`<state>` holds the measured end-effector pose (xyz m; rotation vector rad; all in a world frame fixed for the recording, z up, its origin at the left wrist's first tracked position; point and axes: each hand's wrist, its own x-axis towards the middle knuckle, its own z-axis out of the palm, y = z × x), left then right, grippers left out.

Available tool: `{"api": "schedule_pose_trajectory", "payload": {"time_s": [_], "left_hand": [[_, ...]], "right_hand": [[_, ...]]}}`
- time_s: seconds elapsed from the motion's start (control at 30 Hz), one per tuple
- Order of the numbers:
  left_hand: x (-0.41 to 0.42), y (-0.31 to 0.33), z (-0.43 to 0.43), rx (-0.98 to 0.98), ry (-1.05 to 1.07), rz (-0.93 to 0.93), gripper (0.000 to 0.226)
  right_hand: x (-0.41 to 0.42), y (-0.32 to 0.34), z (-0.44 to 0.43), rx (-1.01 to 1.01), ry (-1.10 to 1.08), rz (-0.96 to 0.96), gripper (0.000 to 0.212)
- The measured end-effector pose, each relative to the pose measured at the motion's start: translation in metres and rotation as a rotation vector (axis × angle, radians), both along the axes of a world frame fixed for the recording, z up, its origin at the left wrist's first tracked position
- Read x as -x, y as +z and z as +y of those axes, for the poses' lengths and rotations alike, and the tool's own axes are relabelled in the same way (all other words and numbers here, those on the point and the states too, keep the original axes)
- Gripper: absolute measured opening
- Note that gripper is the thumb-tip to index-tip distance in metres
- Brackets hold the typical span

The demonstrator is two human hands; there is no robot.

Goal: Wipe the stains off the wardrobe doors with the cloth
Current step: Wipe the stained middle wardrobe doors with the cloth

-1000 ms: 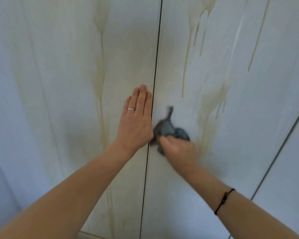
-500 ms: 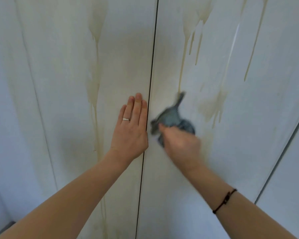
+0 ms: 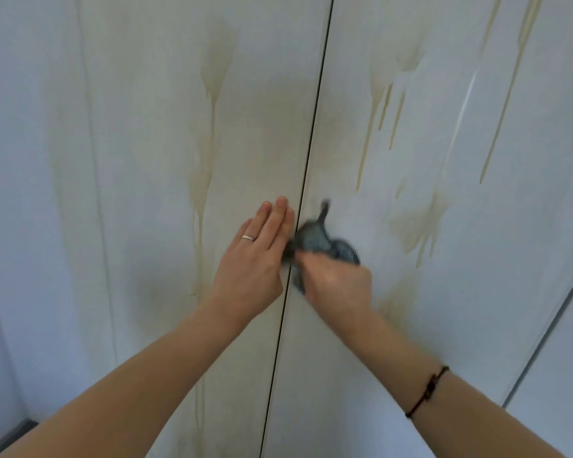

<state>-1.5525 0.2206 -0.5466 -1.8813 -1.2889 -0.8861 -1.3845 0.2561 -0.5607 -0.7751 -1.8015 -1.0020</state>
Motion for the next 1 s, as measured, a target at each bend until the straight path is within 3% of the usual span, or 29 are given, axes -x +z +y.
{"api": "schedule_pose_trajectory", "payload": {"time_s": [0.07, 0.17, 0.27, 0.33, 0.53, 0.6, 0.7, 0.77, 0.9, 1.0], "left_hand": [[0.003, 0.002, -0.003, 0.042, -0.003, 0.011, 0.071], [0.008, 0.005, -0.007, 0.080, 0.006, 0.032, 0.078], [0.008, 0.004, -0.008, 0.100, 0.004, 0.045, 0.079], [0.009, 0.005, -0.008, 0.095, 0.000, 0.037, 0.078], [0.012, 0.011, -0.013, 0.159, -0.007, 0.054, 0.083], [0.010, 0.012, -0.015, 0.170, -0.007, 0.052, 0.085], [0.010, 0.010, -0.014, 0.155, -0.021, 0.035, 0.084], [0.010, 0.010, -0.014, 0.109, -0.042, -0.002, 0.080], [0.009, 0.015, -0.013, 0.046, -0.068, -0.060, 0.074], [-0.005, 0.015, -0.026, 0.200, 0.065, -0.069, 0.091]], "right_hand": [[-0.016, -0.036, -0.009, 0.116, 0.012, -0.133, 0.023], [-0.022, 0.002, -0.014, 0.146, -0.090, -0.195, 0.025], [-0.002, 0.089, -0.009, -0.061, -0.120, 0.101, 0.019], [0.014, 0.108, -0.007, -0.122, -0.097, 0.195, 0.014], [-0.008, -0.008, -0.018, 0.097, -0.017, -0.131, 0.015], [-0.011, 0.009, -0.015, 0.134, -0.024, -0.209, 0.016], [0.003, 0.088, -0.008, -0.013, -0.130, 0.028, 0.009], [0.011, 0.115, -0.006, -0.067, -0.078, 0.196, 0.005], [0.015, 0.031, 0.002, -0.032, -0.024, 0.076, 0.005], [-0.006, -0.058, -0.007, 0.221, 0.075, -0.139, 0.010]]}}
